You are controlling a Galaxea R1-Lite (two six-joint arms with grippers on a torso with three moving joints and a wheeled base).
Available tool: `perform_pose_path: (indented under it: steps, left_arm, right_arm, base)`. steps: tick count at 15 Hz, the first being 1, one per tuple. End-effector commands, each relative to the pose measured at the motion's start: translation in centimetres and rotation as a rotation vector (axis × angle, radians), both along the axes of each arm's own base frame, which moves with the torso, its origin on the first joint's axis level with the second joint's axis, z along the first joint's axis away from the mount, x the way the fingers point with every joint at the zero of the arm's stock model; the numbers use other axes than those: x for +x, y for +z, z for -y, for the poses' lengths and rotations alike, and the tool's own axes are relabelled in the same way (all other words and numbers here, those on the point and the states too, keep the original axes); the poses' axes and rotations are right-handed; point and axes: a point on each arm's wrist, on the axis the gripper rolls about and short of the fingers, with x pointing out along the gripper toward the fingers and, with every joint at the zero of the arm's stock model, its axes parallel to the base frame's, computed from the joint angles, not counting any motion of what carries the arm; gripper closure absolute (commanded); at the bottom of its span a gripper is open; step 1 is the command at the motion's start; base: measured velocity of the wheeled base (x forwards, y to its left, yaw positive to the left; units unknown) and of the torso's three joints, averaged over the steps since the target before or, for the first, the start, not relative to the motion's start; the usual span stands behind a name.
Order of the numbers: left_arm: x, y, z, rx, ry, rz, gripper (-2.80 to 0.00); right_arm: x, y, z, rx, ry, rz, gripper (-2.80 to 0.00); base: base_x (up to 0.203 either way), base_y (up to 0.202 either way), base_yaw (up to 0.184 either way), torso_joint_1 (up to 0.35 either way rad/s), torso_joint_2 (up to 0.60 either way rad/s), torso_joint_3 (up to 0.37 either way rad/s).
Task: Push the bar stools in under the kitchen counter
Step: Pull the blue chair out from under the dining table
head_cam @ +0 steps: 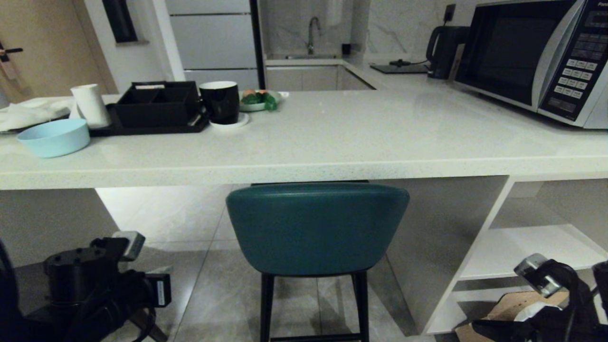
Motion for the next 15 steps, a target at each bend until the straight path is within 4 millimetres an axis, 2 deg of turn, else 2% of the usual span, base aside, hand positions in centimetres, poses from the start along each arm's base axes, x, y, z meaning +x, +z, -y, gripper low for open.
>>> perform_pose_path:
  steps: [1,3,7,9,12,15]
  left_arm:
    - [3.1,-4.6,0.7,-0.015,0.005,-0.063,0.00]
    - [5.9,-5.2,1.0,-0.040,0.017,0.013,0.00]
    - [9.8,-5.8,1.4,-0.055,0.026,0.110,0.00]
    - [12.0,-5.8,1.6,-0.055,0.041,0.174,0.00]
    - [14.2,-5.0,1.4,-0.062,0.063,0.260,0.00]
    - [16.8,-4.1,1.5,-0.056,0.133,0.364,0.00]
  right_arm:
    - [3.7,-2.8,-1.0,-0.003,0.004,0.004,0.00]
    - [5.7,-5.2,-1.6,-0.016,-0.006,0.001,0.00]
    - [8.9,-9.7,-2.2,-0.031,-0.032,-0.002,0.00]
    - [11.3,-11.3,-2.1,-0.017,-0.080,0.055,0.00]
    - [16.0,-11.5,-1.5,0.021,-0.211,0.201,0.00]
    - [19.8,-10.6,-1.7,0.076,-0.347,0.310,0.00]
  base:
    - [0.000,0.000,0.000,0.000,0.00,0.000]
    - [0.000,0.000,0.000,0.000,0.00,0.000]
    - [0.000,0.000,0.000,0.000,0.00,0.000]
    - [0.000,0.000,0.000,0.000,0.00,0.000]
    - [0.000,0.000,0.000,0.000,0.00,0.000]
    - [0.000,0.000,0.000,0.000,0.00,0.000]
